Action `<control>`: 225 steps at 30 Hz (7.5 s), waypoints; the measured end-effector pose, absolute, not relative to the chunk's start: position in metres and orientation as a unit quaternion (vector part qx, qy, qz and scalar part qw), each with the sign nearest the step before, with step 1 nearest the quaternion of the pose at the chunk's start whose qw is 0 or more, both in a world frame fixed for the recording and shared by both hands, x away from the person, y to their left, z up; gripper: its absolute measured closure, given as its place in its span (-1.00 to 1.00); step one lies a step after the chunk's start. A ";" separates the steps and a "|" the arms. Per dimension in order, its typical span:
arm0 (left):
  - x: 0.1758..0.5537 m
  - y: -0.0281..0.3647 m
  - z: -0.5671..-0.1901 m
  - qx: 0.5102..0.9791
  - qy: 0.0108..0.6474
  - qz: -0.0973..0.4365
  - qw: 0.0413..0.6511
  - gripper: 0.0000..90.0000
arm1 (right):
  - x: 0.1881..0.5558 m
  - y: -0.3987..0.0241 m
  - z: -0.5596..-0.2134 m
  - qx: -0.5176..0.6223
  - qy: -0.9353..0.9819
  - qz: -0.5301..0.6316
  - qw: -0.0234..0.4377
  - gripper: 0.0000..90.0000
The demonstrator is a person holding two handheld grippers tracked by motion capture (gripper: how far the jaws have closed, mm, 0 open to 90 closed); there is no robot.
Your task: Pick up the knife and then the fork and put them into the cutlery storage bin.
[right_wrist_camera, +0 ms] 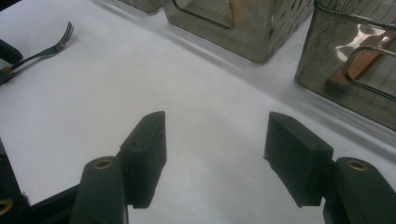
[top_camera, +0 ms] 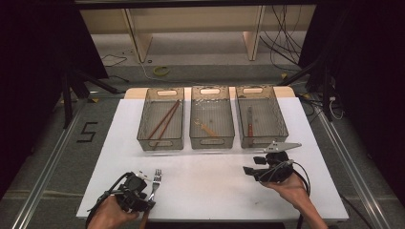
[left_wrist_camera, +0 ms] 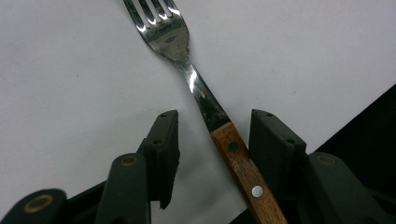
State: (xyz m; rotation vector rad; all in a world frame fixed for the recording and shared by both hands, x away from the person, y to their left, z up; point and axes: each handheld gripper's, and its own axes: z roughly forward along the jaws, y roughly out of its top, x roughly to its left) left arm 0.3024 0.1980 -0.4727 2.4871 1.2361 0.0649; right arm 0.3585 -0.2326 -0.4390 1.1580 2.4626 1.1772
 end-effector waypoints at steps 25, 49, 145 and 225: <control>0.305 0.192 -0.473 0.895 0.400 0.054 0.192 0.72 | 0.359 -0.234 -0.438 0.390 0.826 0.397 0.090 -0.12; 0.349 0.158 -0.429 0.885 0.358 0.065 0.290 0.72 | 0.356 -0.236 -0.436 0.390 0.821 0.406 0.093 -0.12; 0.527 -0.061 -0.362 0.808 0.342 0.020 0.479 0.72 | 0.340 -0.235 -0.443 0.367 0.814 0.439 0.097 -0.14; 0.526 -0.016 -0.363 0.789 0.371 0.005 0.490 -0.37 | 0.338 -0.242 -0.443 0.380 0.807 0.440 0.105 -0.14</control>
